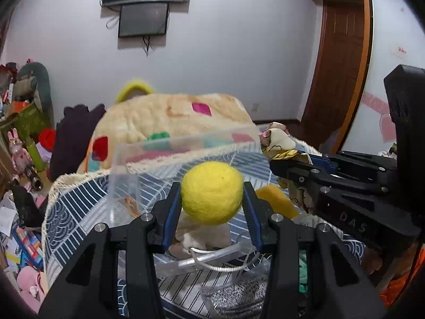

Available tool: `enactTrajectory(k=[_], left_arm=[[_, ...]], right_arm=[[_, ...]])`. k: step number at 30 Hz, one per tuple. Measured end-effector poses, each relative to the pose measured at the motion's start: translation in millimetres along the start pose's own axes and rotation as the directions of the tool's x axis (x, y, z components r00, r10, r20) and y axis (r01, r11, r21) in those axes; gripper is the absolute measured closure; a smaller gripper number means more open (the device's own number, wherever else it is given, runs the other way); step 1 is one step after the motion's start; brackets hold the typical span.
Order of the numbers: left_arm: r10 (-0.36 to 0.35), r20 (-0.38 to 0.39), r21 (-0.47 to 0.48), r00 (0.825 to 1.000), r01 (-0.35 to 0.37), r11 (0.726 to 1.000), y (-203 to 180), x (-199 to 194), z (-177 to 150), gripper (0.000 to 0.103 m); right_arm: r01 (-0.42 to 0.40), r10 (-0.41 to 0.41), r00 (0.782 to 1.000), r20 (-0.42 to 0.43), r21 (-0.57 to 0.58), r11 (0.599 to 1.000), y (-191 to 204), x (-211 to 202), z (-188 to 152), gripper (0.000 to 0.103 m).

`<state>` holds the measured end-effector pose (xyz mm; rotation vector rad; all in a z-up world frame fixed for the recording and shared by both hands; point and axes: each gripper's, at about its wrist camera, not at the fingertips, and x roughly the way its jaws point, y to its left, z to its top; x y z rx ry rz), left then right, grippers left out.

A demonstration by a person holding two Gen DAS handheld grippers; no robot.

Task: Organize soft objects
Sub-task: 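Place the felt ball into the box with the left gripper while the right drops the floral cloth in, then grasp the green knit glove with the right gripper while the left grasps the silver mesh bag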

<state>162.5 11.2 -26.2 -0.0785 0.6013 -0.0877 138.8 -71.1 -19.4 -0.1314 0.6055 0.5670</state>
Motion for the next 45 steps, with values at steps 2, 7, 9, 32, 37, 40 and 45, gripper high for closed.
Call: enactTrajectory(k=[2,7,9,32,37,40,45], left_arm=[[0.004,-0.019,0.007,1.000,-0.004,1.000,-2,7,-2,0.059],[0.006,-0.051,0.016,0.999,-0.005,1.000,-1,17,-5,0.055],[0.007,-0.054,0.013,0.999,-0.006,1.000,-1,17,-7,0.054],[0.045,0.117,-0.019,0.992,-0.043,0.999,9,-67,-12,0.017],[0.046,0.107,-0.038,0.993,-0.042,0.998,12,-75,-31,0.014],[0.059,0.087,-0.038,0.994,-0.056,0.998,11,-77,-44,0.014],[0.077,0.054,-0.004,0.996,-0.077,0.997,7,-73,-68,0.014]], right_arm=[[-0.003,0.003,1.000,-0.025,-0.009,1.000,0,5,-3,0.088],[-0.003,0.001,0.998,-0.062,-0.035,0.999,0,10,-5,0.088],[0.003,-0.006,0.998,-0.068,-0.049,0.999,2,10,-6,0.085],[0.025,-0.020,0.996,0.083,-0.062,0.998,6,-47,-4,0.033],[0.000,0.008,0.995,0.096,-0.076,0.997,14,-59,-17,0.033],[-0.013,0.020,0.996,0.085,-0.087,0.996,21,-60,-28,0.033],[-0.033,0.037,0.999,0.035,-0.107,0.994,30,-49,-47,0.033]])
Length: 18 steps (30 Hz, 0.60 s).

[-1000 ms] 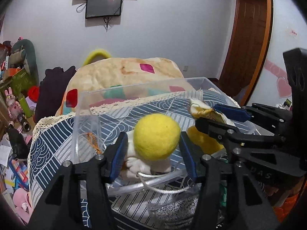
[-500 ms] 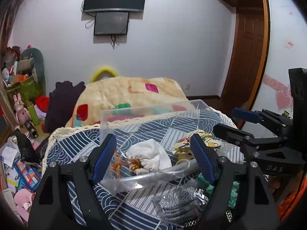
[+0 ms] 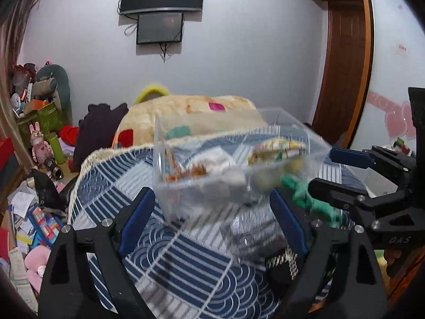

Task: Organize soft objects
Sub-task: 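Grasp the green knit glove with the right gripper while the left grasps the silver mesh bag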

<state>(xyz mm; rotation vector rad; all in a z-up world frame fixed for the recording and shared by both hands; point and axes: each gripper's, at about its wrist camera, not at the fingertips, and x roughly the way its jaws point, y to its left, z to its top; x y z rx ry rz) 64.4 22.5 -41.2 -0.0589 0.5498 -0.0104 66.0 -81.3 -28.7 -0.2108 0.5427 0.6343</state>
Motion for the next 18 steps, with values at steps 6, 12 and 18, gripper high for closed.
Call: enactTrajectory(k=[6,12,18], left_arm=[[-0.042,-0.084,-0.034,0.996,0.039,0.999,-4,23,-21,0.014],[-0.009,-0.126,0.003,0.992,0.009,1.000,-13,40,-34,0.014],[-0.016,-0.126,-0.032,0.992,0.012,0.999,-7,35,-31,0.014]], right_arm=[[0.013,-0.012,0.998,-0.065,0.018,1.000,-5,18,-18,0.033],[0.043,-0.040,0.998,-0.054,0.056,0.998,-20,11,-22,0.033],[0.083,-0.078,0.996,-0.045,0.115,0.990,-39,0,-31,0.033]])
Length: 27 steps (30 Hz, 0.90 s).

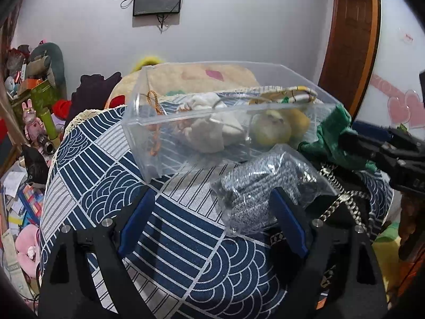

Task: Organize soft objects
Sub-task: 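Grasp the green knit glove with the right gripper while the left grasps the silver mesh bag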

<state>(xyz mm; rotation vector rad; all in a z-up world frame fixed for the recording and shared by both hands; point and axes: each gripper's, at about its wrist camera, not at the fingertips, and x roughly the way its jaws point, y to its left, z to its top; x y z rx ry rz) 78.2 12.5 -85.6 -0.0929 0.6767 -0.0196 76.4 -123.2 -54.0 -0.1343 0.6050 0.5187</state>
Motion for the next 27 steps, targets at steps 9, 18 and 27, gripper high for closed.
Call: enactTrajectory(k=[9,18,27], left_arm=[[-0.052,0.069,0.010,0.996,0.051,0.999,-20,-18,15,0.009],[-0.055,-0.031,0.016,0.998,0.055,0.998,-31,22,11,0.009],[-0.091,-0.030,0.018,0.995,0.092,0.996,-29,27,-1,0.036]], right_arm=[[-0.024,0.025,0.999,-0.043,0.031,0.999,-6,10,-8,0.052],[-0.020,0.022,0.999,-0.037,0.056,0.998,-12,8,-13,0.069],[-0.016,0.016,1.000,0.019,0.027,1.000,-9,-8,-8,0.070]])
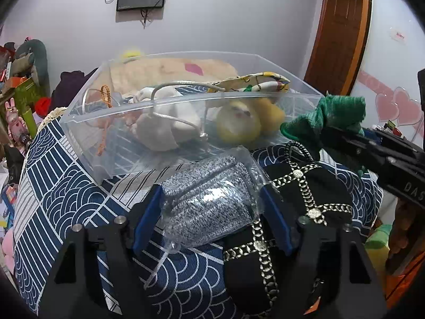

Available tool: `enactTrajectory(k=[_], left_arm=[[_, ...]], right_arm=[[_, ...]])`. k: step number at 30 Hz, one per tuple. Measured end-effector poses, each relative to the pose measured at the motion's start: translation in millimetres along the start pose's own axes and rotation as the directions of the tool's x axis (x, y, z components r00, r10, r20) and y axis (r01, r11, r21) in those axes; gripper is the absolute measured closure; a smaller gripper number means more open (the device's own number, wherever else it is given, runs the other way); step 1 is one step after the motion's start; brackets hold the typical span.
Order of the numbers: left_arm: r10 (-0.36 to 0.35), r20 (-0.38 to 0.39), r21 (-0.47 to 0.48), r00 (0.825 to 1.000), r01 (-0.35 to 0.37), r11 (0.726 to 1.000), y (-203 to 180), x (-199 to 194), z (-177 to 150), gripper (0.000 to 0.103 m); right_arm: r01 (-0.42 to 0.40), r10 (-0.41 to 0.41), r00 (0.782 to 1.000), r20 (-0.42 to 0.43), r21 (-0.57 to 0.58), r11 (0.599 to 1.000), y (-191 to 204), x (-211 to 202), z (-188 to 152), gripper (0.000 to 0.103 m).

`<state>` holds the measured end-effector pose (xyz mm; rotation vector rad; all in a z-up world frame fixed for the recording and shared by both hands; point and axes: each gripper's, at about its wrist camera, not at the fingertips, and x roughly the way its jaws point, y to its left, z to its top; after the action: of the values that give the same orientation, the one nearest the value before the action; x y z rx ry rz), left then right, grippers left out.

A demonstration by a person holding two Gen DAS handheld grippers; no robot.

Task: Organize soft objects
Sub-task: 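Grasp the green knit glove with the right gripper while the left grasps the silver mesh bag, then drop the green glove into the box with the right gripper while the left drops the mesh bag in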

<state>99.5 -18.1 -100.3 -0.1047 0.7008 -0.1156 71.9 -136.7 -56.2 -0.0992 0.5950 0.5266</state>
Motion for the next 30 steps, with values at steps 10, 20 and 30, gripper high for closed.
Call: enactTrajectory(k=[10,20,30], left_arm=[[0.012,0.043,0.019,0.999,-0.013,1.000,-3,-23,-9,0.063],[0.033,0.176,-0.018,0.984,-0.030,0.999,5,-78,7,0.064],[0.084,0.306,-0.017,0.948,-0.083,0.996,9,-109,45,0.064]], right_arm=[[-0.003,0.004,0.998,0.069,-0.007,1.000,-2,-26,6,0.070],[0.009,-0.008,0.991,0.135,-0.012,1.000,4,-47,17,0.070],[0.016,-0.016,0.980,0.197,0.000,1.000,2,-44,49,0.070]])
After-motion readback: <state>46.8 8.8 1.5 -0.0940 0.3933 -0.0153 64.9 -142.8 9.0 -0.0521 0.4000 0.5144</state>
